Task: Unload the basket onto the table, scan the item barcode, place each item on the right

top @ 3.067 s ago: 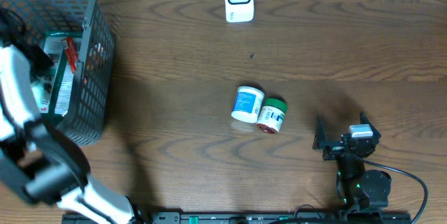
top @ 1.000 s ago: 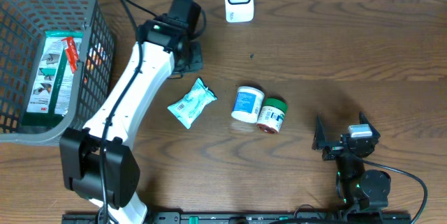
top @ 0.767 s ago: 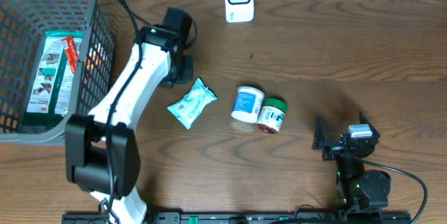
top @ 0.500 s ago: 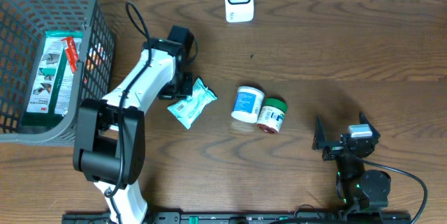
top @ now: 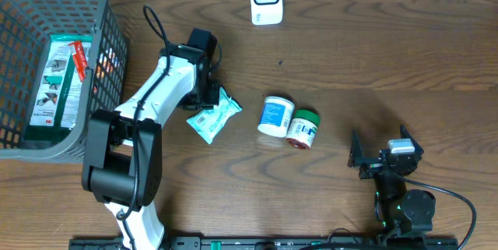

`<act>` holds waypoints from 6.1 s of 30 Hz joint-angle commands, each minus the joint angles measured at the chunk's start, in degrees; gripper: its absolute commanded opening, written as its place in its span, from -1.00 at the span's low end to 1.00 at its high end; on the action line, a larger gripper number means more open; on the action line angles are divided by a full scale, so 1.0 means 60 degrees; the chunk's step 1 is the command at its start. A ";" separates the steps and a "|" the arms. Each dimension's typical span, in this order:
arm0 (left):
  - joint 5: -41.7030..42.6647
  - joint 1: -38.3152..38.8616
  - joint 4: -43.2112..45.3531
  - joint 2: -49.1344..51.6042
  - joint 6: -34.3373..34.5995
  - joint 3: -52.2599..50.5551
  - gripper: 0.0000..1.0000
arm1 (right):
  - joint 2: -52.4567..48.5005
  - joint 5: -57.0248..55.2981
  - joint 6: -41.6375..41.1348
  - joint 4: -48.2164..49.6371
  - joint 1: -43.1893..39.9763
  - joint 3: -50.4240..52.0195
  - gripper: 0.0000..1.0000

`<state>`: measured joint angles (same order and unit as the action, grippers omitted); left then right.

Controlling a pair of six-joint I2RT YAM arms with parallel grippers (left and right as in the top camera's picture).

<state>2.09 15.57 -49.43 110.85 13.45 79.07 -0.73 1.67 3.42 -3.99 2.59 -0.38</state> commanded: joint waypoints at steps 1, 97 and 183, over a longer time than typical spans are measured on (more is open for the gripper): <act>-0.1308 0.0015 0.0372 0.0066 -0.0091 -0.0219 -0.47 | 0.0015 -0.0018 0.0080 -0.0029 0.0084 0.0011 0.98; 0.1260 0.1661 0.2124 -0.0426 0.0062 -0.1687 -0.58 | 0.0015 -0.0015 0.0080 -0.0029 0.0084 0.0011 0.98; 0.1647 -0.6972 -0.0189 0.2120 -0.7628 0.3697 0.47 | 0.0015 -0.0018 0.0080 -0.0029 0.0084 0.0011 0.99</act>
<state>12.69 -26.11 -50.13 120.81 -32.08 101.73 -0.73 1.69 3.42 -3.97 2.59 -0.38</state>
